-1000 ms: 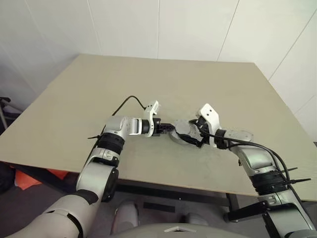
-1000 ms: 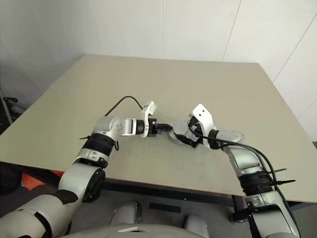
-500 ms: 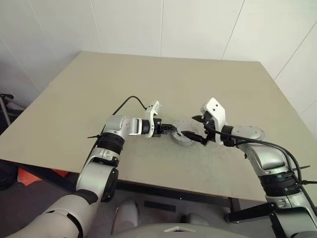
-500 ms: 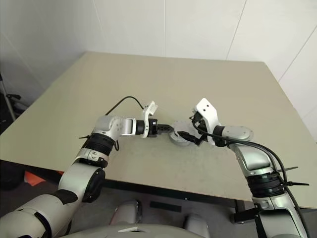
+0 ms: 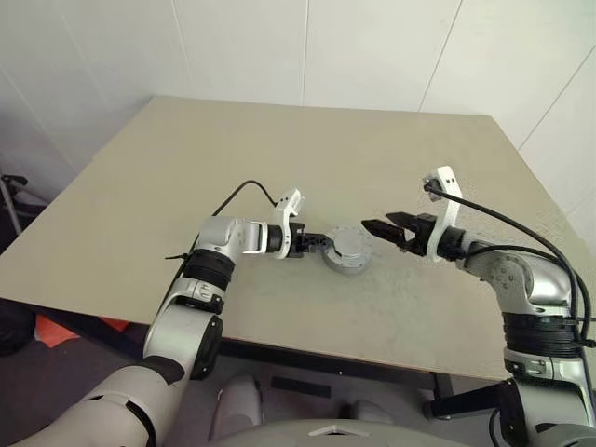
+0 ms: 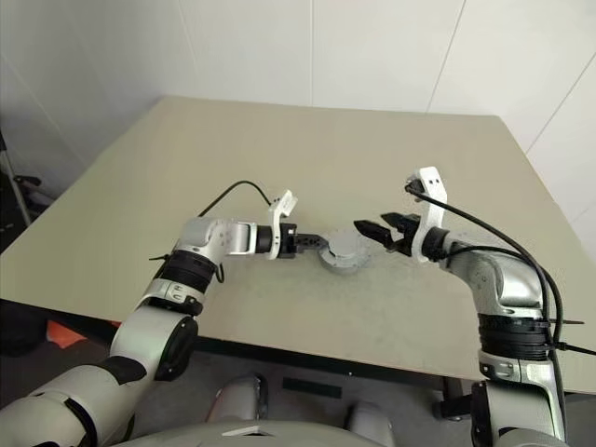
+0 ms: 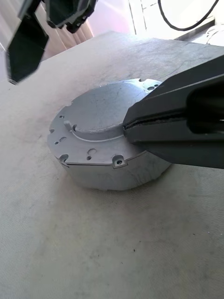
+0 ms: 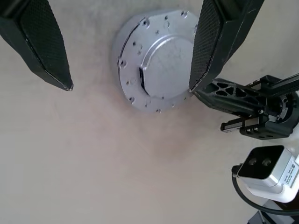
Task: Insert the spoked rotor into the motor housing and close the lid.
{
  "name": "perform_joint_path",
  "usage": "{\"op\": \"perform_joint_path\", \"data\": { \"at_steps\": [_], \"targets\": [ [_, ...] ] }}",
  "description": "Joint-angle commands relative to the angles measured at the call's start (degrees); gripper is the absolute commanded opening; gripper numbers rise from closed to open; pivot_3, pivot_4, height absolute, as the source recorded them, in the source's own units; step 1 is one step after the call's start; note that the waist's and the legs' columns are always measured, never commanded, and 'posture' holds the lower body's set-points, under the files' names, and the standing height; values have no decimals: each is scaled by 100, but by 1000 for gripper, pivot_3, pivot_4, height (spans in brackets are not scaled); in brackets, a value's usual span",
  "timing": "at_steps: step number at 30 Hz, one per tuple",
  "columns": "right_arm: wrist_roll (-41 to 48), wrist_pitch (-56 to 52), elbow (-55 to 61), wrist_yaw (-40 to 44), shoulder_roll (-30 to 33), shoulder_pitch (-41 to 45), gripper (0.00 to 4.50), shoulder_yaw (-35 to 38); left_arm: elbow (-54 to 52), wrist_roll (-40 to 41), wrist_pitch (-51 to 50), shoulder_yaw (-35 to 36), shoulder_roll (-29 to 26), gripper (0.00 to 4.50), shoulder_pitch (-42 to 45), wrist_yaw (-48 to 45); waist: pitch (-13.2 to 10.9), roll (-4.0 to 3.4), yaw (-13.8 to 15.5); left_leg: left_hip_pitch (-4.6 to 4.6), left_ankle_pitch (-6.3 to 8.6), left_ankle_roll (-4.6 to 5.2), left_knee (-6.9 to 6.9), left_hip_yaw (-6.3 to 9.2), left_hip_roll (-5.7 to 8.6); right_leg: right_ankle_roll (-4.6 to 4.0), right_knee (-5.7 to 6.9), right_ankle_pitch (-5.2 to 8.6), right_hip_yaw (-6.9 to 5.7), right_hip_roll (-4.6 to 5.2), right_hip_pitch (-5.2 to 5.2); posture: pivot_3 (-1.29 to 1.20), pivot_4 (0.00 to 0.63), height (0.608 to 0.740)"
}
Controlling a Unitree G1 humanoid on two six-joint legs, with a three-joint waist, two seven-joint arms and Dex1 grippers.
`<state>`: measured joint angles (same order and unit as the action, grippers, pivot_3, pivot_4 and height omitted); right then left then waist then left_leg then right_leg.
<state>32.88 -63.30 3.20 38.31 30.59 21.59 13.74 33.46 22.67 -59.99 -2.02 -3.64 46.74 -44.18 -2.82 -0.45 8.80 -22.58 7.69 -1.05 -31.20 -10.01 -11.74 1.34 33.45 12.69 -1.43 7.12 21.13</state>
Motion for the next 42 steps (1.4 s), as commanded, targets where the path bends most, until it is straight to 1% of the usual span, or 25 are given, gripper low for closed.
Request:
{"op": "perform_joint_path", "data": {
  "at_steps": [1, 4, 8, 12, 17, 19, 20, 25, 32, 35, 39, 40, 42],
  "targets": [
    [622, -1046, -28, -179, -102, 68, 4472, 483, 7, -49, -16, -144, 18, 0, -62, 24, 0, -4, 2, 0, 0, 0, 0, 0, 0, 0, 1, 0, -1, -1, 1, 0, 0, 740],
    [796, -1585, -72, -279, -185, -33, 4472, 590, 10, -58, 6, -132, 12, 0, -59, 33, 1, -8, 6, 1, -2, -3, 0, 1, -3, 0, 5, 0, -4, -3, 0, 0, 0, 740],
    [813, -1765, -372, -488, -432, -37, 4472, 737, -14, -59, 19, -113, -3, 0, -92, 57, 1, -8, 5, 3, -12, -20, 0, 1, -3, 1, 4, 0, -2, 3, -1, 0, 0, 740],
    [862, -1825, -899, -781, -865, 132, 4472, 1125, -40, -61, 23, -103, -26, 0, -117, 84, 2, -8, -5, 5, -16, -26, 1, 0, -3, 1, 6, 0, -2, 4, 0, 0, 0, 740],
    [1025, -1969, -1032, -1085, -1436, 372, 4472, 1429, -54, -61, 33, -114, -64, 0, -123, 104, 3, -8, -22, 34, -18, -30, 11, 0, -4, 6, 14, 3, -2, -2, -8, 0, 0, 740],
    [1092, -1994, -1042, -1231, -1735, 525, 4472, 1546, -45, -64, 44, -117, -65, 0, -114, 115, 3, -9, -23, 43, -20, -34, 20, -1, -4, 21, 17, 12, -3, -5, -6, 0, 0, 740],
    [1093, -1983, -1050, -1294, -1858, 580, 4472, 1565, -31, -69, 55, -117, -66, 0, -106, 121, 3, -9, -23, 44, -21, -35, 22, -1, -4, 32, 20, 19, -3, -6, -4, 0, 0, 740],
    [1117, -1965, -1071, -1531, -2307, 788, 4472, 1624, 12, -85, 100, -100, -78, 0, -76, 156, 3, -10, -26, 43, -34, -56, 27, -1, -4, 32, 25, 19, -1, -7, 3, 0, 0, 740],
    [1076, -1867, -1053, -1634, -2584, 943, 4472, 1475, 41, -94, 130, -60, -84, 0, -79, 202, 2, -12, -11, 35, -39, -65, 47, -2, -4, 4, 24, 2, -2, -7, 16, 0, 0, 740],
    [893, -1731, -1138, -1729, -2573, 896, 3863, 1347, 55, -88, 151, -38, -89, 0, -85, 225, 2, -12, -4, 21, -39, -65, 48, -1, -4, 5, 21, 2, -3, -4, 23, 0, 0, 740],
    [887, -1604, -1207, -1738, -2516, 883, 2535, 1333, 51, -78, 164, -18, -94, 0, -97, 252, 2, -12, -7, 8, -40, -67, 47, -1, -2, 5, 22, 2, -4, -6, 37, 0, 0, 740],
    [870, -1561, -1220, -1774, -2516, 891, 2314, 1338, 51, -80, 174, -17, -92, 0, -105, 253, 2, -12, -5, 9, -40, -68, 47, -1, -2, 5, 22, 2, -6, -8, 36, 0, 0, 740],
    [853, -1500, -1237, -1813, -2515, 895, 2286, 1335, 54, -85, 196, -15, -87, 0, -115, 258, 2, -12, -6, 9, -41, -69, 47, -1, -2, 5, 23, 2, -7, -8, 35, 0, 0, 740]
  ]
}}
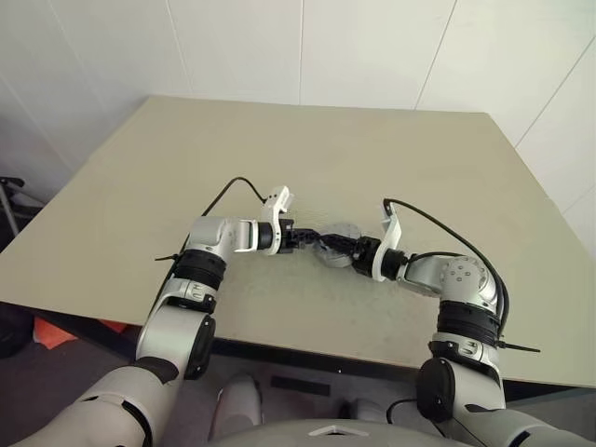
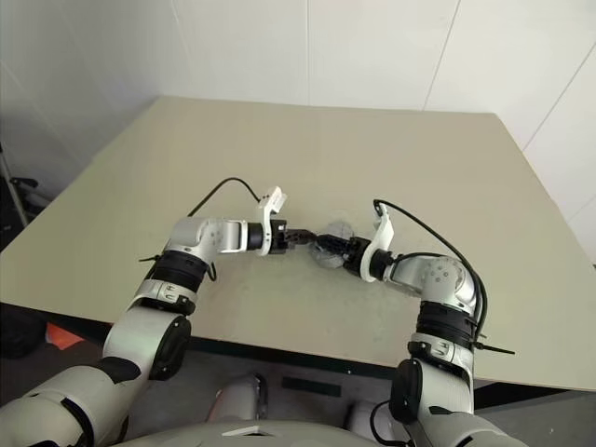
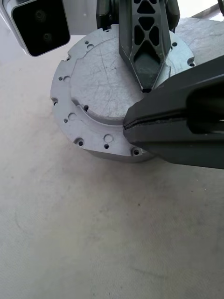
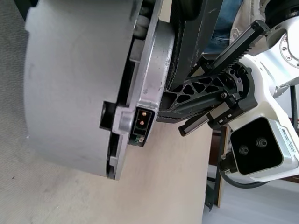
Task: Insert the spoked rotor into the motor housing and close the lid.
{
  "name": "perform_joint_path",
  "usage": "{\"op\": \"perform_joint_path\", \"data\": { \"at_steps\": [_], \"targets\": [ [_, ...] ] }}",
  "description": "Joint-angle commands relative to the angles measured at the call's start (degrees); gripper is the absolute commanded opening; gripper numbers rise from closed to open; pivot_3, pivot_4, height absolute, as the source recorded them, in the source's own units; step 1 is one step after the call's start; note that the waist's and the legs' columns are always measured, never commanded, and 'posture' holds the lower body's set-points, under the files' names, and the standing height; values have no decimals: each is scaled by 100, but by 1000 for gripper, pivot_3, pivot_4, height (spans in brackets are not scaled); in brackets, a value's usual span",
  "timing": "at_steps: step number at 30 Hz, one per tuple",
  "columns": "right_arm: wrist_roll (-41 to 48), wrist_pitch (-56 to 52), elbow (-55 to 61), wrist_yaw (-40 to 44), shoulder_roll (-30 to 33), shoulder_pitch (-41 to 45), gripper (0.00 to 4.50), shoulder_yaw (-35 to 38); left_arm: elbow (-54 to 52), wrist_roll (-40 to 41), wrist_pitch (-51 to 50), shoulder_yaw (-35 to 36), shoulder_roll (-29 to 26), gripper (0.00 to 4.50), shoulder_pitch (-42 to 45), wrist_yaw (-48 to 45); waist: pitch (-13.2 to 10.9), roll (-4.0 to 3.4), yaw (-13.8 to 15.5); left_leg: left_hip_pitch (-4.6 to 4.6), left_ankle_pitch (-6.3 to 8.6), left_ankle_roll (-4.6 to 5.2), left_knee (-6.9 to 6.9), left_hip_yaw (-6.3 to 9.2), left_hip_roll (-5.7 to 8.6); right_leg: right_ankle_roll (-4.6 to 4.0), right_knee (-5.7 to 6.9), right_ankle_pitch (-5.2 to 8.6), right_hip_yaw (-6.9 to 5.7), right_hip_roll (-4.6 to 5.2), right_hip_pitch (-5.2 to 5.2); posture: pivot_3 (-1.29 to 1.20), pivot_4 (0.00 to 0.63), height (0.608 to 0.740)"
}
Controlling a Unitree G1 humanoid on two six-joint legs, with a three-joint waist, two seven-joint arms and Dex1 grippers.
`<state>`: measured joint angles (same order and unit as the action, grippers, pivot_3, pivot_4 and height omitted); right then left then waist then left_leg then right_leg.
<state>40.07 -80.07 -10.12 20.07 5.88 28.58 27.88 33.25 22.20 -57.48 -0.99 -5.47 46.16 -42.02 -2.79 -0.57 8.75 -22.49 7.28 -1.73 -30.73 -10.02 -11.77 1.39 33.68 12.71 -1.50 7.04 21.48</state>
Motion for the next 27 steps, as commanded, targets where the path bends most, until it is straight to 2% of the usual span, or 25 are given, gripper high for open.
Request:
{"op": "perform_joint_path", "data": {
  "at_steps": [1, 7, 11, 14, 19, 23, 27],
  "targets": [
    [134, 197, 90, 3, -43, 195, 2286, -82, 79, -40, -44, -118, 98, 0, -59, 46, 0, 0, -1, 1, 0, -1, 0, 0, 0, 0, 0, 0, 1, 1, -2, 0, 0, 740],
    [244, 490, 33, -140, -139, 294, 2286, 176, 96, 3, 344, 135, 128, 0, -67, 188, 0, 0, -2, 4, -3, -5, 0, 0, -1, 1, 2, 0, 1, 3, -5, 0, 0, 740],
    [522, 623, -65, -342, -222, 633, 2286, 600, 256, 230, 710, 789, 71, 0, 20, 450, -4, -2, -7, -10, -10, -15, 0, 0, 0, 0, 6, -2, 2, 2, 12, 0, 0, 740],
    [746, 600, -49, -475, -293, 864, 2286, 824, 326, 468, 750, 1290, -60, 0, 113, 615, -5, -3, -13, -71, -20, -28, -5, 1, -1, -7, 21, -12, 0, -4, 78, 0, 0, 740],
    [1036, 575, -31, -698, -380, 1123, 2286, 954, 521, 937, 709, 2170, -290, 0, 275, 1026, -5, -3, -4, -102, -18, -25, -7, 4, -13, 11, 26, -24, -3, -41, 113, 0, 0, 740],
    [1375, 467, 19, -898, -537, 1301, 2286, 972, 350, 1463, 376, 2605, -389, 859, 198, 916, -6, -4, 4, -116, -15, -21, -7, 6, -11, 10, 26, -25, -3, -42, 122, 0, 0, 740],
    [1579, 411, 4, -1102, -642, 1434, 2286, 971, -96, 1928, 110, 2827, -402, 2257, 30, 809, -8, -5, 6, -124, -15, -22, -19, 6, -13, 9, 35, -24, -3, -42, 129, 0, 0, 740]
  ]
}}
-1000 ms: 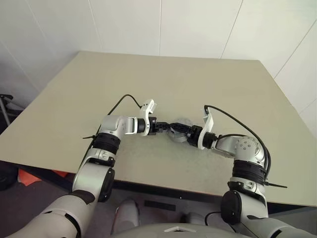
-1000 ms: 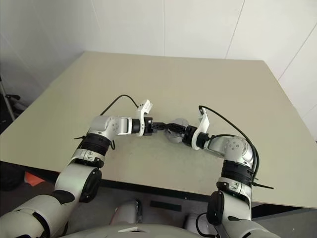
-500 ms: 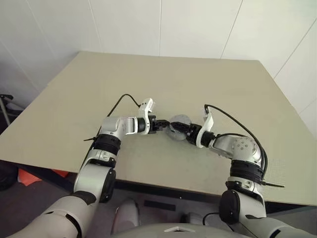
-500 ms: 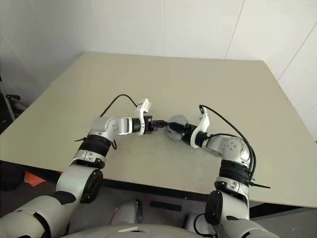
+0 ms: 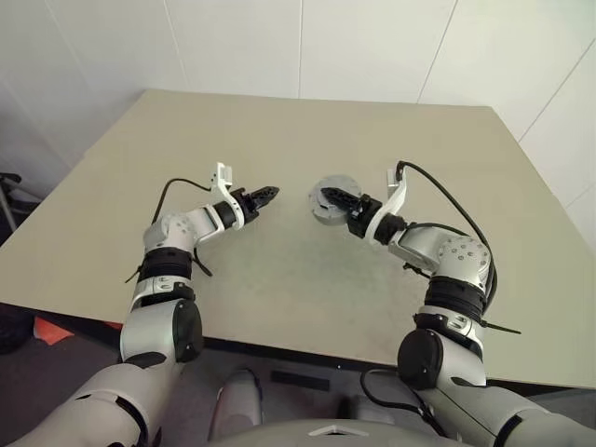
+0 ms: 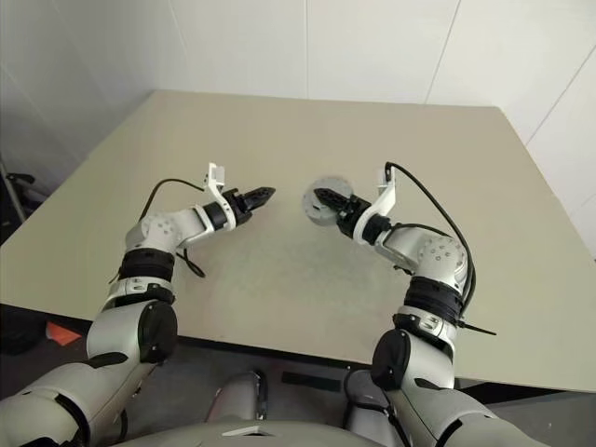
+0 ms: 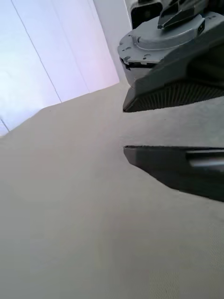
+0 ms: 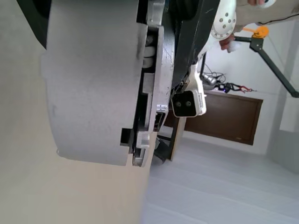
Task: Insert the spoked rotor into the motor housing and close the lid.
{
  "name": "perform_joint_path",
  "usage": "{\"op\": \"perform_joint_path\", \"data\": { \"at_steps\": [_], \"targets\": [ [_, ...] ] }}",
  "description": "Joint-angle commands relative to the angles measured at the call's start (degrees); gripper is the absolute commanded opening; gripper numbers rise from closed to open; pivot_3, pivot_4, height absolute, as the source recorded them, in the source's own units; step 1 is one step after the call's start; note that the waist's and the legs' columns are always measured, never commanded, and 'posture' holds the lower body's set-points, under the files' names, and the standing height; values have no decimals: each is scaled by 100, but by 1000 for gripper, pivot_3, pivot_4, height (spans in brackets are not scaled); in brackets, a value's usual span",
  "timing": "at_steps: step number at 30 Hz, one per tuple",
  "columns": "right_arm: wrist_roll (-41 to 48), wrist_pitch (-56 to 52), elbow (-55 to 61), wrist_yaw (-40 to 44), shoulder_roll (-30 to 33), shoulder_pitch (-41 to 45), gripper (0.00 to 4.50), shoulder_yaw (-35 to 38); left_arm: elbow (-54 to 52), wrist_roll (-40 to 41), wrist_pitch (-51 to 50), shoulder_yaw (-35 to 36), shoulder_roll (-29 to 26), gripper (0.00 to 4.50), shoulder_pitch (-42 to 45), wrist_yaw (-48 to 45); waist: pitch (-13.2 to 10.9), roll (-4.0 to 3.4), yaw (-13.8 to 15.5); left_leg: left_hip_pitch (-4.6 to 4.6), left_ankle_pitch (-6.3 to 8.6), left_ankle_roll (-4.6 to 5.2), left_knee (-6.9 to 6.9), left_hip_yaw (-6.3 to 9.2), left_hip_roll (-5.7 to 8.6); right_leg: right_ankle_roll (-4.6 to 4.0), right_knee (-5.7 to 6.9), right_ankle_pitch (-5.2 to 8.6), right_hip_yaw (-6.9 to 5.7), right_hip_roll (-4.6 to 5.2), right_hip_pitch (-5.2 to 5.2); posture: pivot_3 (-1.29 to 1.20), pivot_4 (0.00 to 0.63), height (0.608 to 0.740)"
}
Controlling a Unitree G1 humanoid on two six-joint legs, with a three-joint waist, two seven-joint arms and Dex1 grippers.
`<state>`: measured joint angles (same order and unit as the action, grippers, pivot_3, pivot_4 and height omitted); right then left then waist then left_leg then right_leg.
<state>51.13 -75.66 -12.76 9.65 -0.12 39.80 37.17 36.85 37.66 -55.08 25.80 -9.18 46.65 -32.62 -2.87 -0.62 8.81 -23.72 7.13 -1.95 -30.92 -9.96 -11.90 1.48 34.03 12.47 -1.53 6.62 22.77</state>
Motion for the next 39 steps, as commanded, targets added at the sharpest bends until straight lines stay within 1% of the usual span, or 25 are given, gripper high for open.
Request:
{"op": "perform_joint_path", "data": {
  "at_steps": [1, 5, 6, 7, 11, 17, 24, 32, 39],
  "targets": [
    [550, -47, 247, -114, -58, 354, 2286, 64, -516, 457, -164, 174, -38, 2620, -62, -134, 0, 0, 0, 0, 0, 0, -5, 0, 0, 0, 5, 0, 0, 0, 0, 0, 0, 740],
    [978, -194, 213, -309, -100, 489, 2286, 162, -590, 882, -639, 334, -33, 4037, -126, -95, 0, 0, -1, 7, 0, -1, -27, 0, 0, 0, 41, 1, 3, 3, 1, 0, 0, 740],
    [1067, -216, 225, -366, -116, 507, 2286, 159, -597, 1121, -945, 424, -33, 4293, -105, -138, -1, 0, -2, 9, -2, -3, -30, 0, 0, 0, 51, 1, 3, 3, 2, 0, 0, 740],
    [1157, -238, 229, -423, -130, 526, 2286, 159, -609, 1318, -1203, 505, -31, 4451, -84, -153, -1, 1, -3, 9, -4, -7, -34, 0, -1, 0, 61, 1, 4, 3, 6, 0, 0, 740],
    [1518, -332, 262, -644, -197, 536, 2286, 108, -733, 1781, -1785, 553, -3, 4451, -96, -211, -2, 1, -12, 16, -22, -36, -35, 0, -2, -3, 72, 3, 5, 2, 11, 0, 0, 740],
    [1903, -364, 415, -921, -296, 384, 2286, -72, -544, 2165, -2014, 689, 160, 4451, -12, -127, -2, 1, -8, 19, -29, -47, -36, 1, -2, -4, 77, -3, 5, 1, 10, 0, 0, 740],
    [2272, -226, 605, -1113, -296, 248, 2286, -287, -156, 2100, -1809, 632, 346, 4451, 161, -103, -2, 2, -1, 15, -29, -47, -36, 4, -2, -2, 74, -4, 4, 0, 9, 0, 0, 740],
    [2436, -19, 756, -1132, -130, 102, 2286, -557, 715, 2049, -1231, 887, 338, 4451, 527, -83, -2, 2, 3, 15, -29, -47, -39, 5, -1, 0, 75, -5, 4, 1, 7, 0, 0, 740],
    [2519, 176, 852, -1096, -26, -21, 2286, -808, 910, 1832, -1098, 599, 371, 4451, 595, -299, -2, 3, 6, 14, -29, -46, -40, 8, -1, 1, 75, -6, 3, 1, 6, 0, 0, 740]
  ]
}}
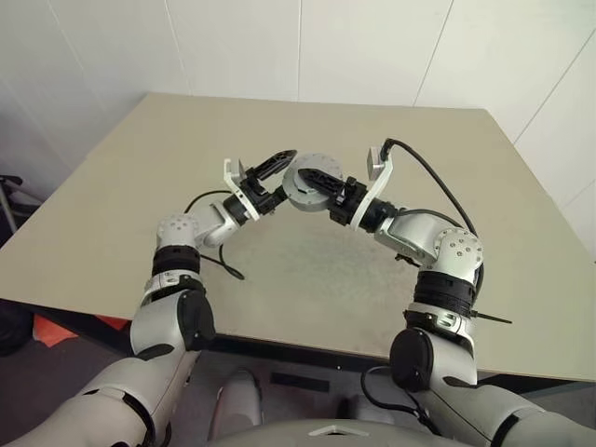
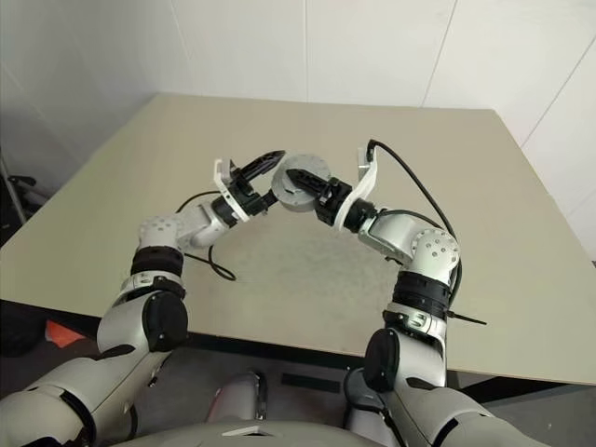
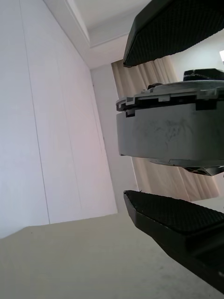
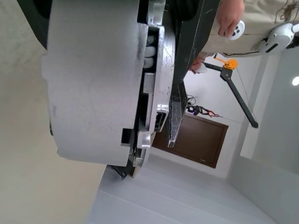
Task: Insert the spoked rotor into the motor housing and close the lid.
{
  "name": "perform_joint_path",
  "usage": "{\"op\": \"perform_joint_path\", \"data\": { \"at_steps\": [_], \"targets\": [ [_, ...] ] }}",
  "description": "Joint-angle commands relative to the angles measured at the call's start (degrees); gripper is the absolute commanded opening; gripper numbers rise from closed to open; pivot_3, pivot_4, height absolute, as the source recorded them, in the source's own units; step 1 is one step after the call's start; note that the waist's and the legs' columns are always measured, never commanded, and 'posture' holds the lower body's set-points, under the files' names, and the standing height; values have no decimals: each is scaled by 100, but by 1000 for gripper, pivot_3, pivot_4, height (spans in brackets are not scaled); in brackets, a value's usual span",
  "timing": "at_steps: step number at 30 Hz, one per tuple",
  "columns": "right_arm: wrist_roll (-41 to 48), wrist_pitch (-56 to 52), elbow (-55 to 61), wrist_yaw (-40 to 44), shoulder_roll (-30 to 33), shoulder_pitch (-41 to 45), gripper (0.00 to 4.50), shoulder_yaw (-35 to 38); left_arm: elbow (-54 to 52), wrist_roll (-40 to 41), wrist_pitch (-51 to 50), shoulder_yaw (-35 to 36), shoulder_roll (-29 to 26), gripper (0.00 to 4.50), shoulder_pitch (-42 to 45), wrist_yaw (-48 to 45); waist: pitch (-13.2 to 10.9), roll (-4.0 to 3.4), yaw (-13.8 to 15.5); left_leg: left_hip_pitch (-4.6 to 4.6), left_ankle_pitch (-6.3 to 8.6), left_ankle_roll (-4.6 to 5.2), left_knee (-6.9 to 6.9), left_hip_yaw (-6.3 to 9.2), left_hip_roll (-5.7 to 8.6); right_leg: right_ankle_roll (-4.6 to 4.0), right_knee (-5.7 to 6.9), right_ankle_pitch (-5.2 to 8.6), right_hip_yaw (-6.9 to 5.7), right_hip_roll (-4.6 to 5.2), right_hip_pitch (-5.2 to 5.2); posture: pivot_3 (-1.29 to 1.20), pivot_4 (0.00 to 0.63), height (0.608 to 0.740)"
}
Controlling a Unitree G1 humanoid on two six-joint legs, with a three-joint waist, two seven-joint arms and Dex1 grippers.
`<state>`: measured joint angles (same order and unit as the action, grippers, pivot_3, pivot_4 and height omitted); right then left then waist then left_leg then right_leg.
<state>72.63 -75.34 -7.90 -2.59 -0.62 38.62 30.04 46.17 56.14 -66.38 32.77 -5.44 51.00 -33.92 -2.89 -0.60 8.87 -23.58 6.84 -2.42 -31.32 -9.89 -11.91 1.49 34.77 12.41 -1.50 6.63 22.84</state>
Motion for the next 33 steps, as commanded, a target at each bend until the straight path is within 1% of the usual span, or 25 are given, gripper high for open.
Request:
{"op": "perform_joint_path", "data": {
  "at_steps": [1, 11, 13, 15, 16, 18, 26, 29, 32, 33],
  "targets": [
    [379, 169, 362, 135, 39, 92, 2286, -121, 1, -21, 33, -115, -5, 4451, 167, -202, 0, 0, 1, 0, 0, 0, 0, 0, 0, 0, 0, 0, 0, 0, 0, 0, 0, 740],
    [515, 376, 346, 107, 173, 32, 2286, -319, 103, -154, 140, -228, 60, 4451, 122, -300, 0, 1, 2, -1, 0, 0, -4, 1, 0, 0, 2, -1, 0, 0, -1, 0, 0, 740],
    [537, 408, 346, 100, 191, 19, 2286, -353, 122, -177, 168, -235, 68, 4071, 125, -282, 0, 1, 3, -1, 0, 0, -5, 1, 0, 0, 2, -1, 0, 0, -1, 0, 0, 740],
    [558, 440, 347, 95, 208, 4, 2286, -388, 128, -197, 180, -248, 71, 3558, 126, -279, 0, 1, 8, -1, 0, 0, -6, 2, 0, 0, 2, -1, 0, 0, -2, 0, 0, 740],
    [572, 455, 353, 88, 213, -5, 2286, -404, 129, -202, 180, -252, 73, 3173, 124, -277, 0, 1, 9, -2, 0, 0, -6, 2, 0, 0, 2, -1, 0, 1, -2, 0, 0, 740],
    [595, 481, 364, 73, 220, -18, 2286, -429, 140, -215, 185, -257, 78, 2537, 123, -269, 0, 1, 11, -3, 0, 0, -9, 3, 0, 0, 3, -1, 0, 1, -2, 0, 0, 740],
    [655, 562, 395, 20, 222, -52, 2286, -479, 53, -293, 192, -308, 92, 2537, 90, -289, 0, 1, 10, -4, 0, 1, -13, 4, 0, 0, 5, -1, 0, 1, -2, 0, 0, 740],
    [647, 590, 391, 22, 225, -56, 2286, -495, 60, -303, 216, -297, 98, 2014, 91, -276, 0, 1, 11, -4, 0, 1, -14, 4, 0, 0, 6, -1, 0, 1, -2, 0, 0, 740],
    [671, 631, 379, 9, 247, -59, 2286, -533, 78, -298, 225, -278, 98, 1342, 95, -271, 0, 2, 12, -7, 0, 1, -14, 5, 0, 0, 6, -1, 0, 1, -1, 0, 0, 740],
    [687, 646, 376, 1, 258, -62, 2286, -548, 104, -301, 243, -265, 100, 1310, 104, -260, 0, 2, 12, -7, 0, 1, -16, 7, 0, 0, 5, -1, 0, 1, -2, 0, 0, 740]
  ]
}}
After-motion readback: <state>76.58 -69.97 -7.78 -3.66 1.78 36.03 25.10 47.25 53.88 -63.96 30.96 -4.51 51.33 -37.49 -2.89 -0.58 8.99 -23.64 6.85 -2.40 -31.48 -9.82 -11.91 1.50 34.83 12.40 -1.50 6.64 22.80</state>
